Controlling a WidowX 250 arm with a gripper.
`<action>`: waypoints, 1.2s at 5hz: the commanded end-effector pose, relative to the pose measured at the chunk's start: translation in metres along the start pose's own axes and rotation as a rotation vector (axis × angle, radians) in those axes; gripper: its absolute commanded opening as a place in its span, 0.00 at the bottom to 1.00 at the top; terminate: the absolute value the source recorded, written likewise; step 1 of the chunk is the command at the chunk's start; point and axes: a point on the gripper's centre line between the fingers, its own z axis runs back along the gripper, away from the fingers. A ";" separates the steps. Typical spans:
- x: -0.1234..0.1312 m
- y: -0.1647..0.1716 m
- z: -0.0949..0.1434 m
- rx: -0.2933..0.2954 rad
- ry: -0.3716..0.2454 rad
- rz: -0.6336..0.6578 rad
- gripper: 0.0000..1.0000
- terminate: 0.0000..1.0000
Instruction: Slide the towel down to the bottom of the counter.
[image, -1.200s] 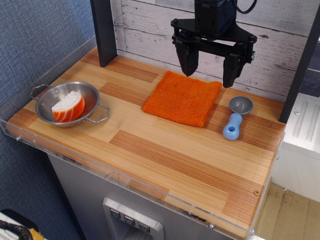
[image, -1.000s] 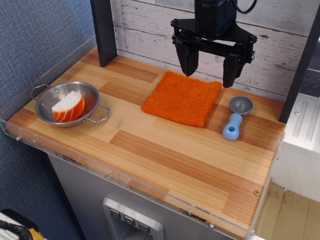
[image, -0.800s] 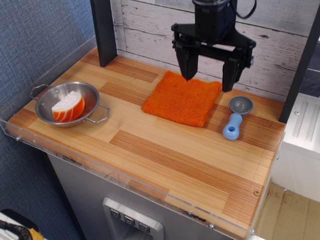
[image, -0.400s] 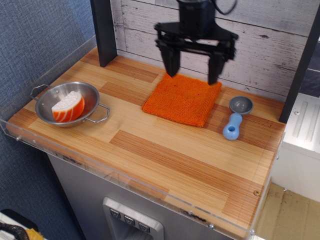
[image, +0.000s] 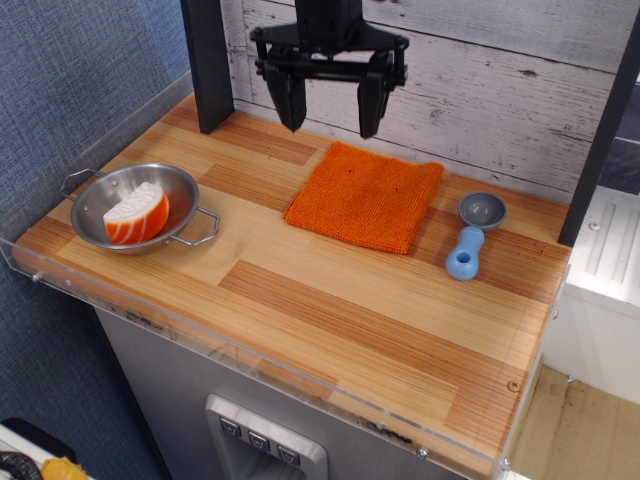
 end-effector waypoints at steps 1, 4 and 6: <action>0.026 -0.006 -0.022 0.001 -0.087 -0.149 1.00 0.00; 0.031 -0.022 -0.055 0.018 -0.089 -0.200 1.00 0.00; 0.019 -0.015 -0.080 0.041 -0.015 -0.139 1.00 0.00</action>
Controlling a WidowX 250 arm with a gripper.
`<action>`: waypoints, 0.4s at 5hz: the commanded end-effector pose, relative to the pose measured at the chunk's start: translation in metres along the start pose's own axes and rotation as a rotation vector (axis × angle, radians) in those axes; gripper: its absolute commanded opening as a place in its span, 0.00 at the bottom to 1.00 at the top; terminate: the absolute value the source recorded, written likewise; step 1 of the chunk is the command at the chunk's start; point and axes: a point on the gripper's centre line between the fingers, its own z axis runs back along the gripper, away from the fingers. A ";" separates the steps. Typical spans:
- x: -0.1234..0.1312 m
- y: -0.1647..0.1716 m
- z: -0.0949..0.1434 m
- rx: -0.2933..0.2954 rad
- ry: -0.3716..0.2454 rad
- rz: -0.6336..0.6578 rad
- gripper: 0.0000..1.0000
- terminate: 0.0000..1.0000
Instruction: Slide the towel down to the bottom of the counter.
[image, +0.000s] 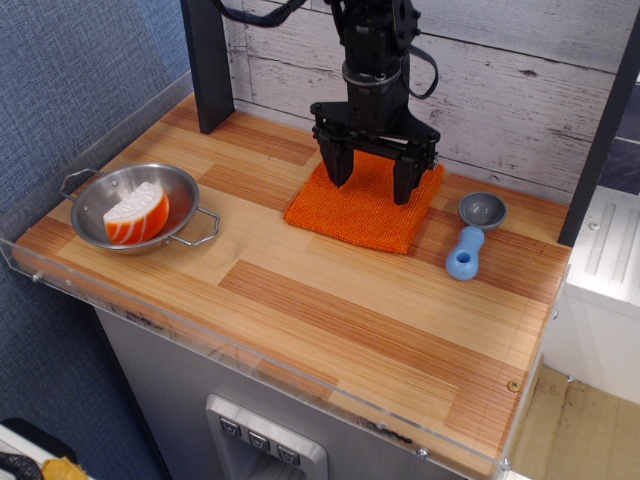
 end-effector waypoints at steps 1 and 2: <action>-0.006 0.005 -0.008 0.028 0.034 0.040 1.00 0.00; -0.012 0.004 -0.016 0.044 0.059 0.053 1.00 0.00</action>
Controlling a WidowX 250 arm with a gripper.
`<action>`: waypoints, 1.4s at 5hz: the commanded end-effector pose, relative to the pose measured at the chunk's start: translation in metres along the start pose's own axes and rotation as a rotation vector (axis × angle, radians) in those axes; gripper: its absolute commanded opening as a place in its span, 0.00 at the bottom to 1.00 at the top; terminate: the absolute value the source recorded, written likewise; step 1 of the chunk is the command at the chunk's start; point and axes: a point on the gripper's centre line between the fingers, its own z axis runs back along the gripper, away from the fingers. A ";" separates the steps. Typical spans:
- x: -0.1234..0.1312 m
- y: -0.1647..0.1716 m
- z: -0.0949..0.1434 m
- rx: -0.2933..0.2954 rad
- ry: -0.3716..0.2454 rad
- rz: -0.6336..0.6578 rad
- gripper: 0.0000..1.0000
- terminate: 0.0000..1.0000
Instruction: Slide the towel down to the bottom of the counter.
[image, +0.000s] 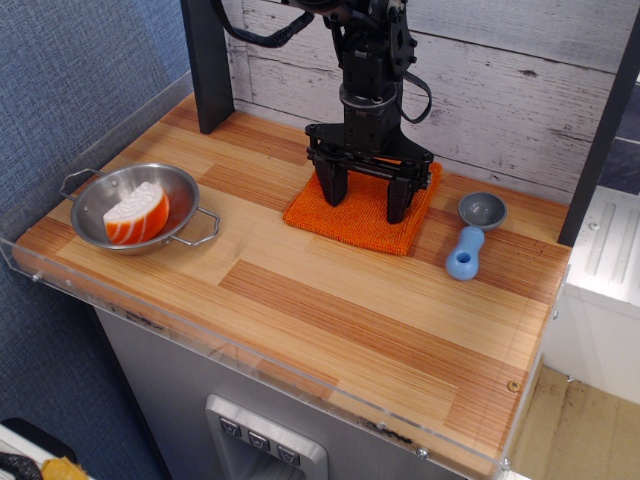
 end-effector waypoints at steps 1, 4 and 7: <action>-0.011 -0.004 -0.002 0.017 0.017 0.007 1.00 0.00; -0.047 -0.007 0.045 -0.112 -0.187 0.004 1.00 0.00; -0.074 0.010 0.072 -0.154 -0.228 0.002 1.00 0.00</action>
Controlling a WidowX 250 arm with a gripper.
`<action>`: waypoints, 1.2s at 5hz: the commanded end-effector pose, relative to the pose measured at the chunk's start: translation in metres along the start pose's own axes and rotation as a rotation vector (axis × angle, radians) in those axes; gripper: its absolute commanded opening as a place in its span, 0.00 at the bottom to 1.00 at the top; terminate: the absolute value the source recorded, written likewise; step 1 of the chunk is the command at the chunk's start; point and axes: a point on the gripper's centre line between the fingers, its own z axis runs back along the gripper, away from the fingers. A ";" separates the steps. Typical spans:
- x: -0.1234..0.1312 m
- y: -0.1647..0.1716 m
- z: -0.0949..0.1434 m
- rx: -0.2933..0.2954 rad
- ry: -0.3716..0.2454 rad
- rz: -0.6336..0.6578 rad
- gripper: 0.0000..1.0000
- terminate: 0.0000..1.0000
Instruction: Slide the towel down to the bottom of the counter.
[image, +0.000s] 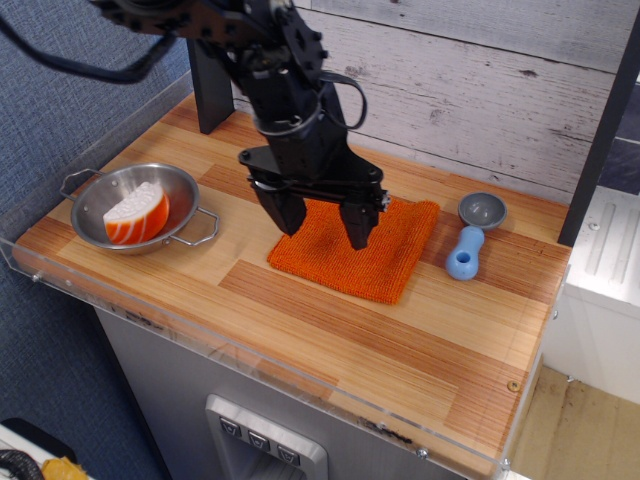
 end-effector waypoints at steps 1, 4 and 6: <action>0.022 0.000 0.009 0.023 -0.031 0.003 1.00 0.00; 0.042 -0.024 -0.056 0.086 0.088 -0.046 1.00 0.00; 0.027 -0.026 -0.058 0.101 0.123 -0.050 1.00 0.00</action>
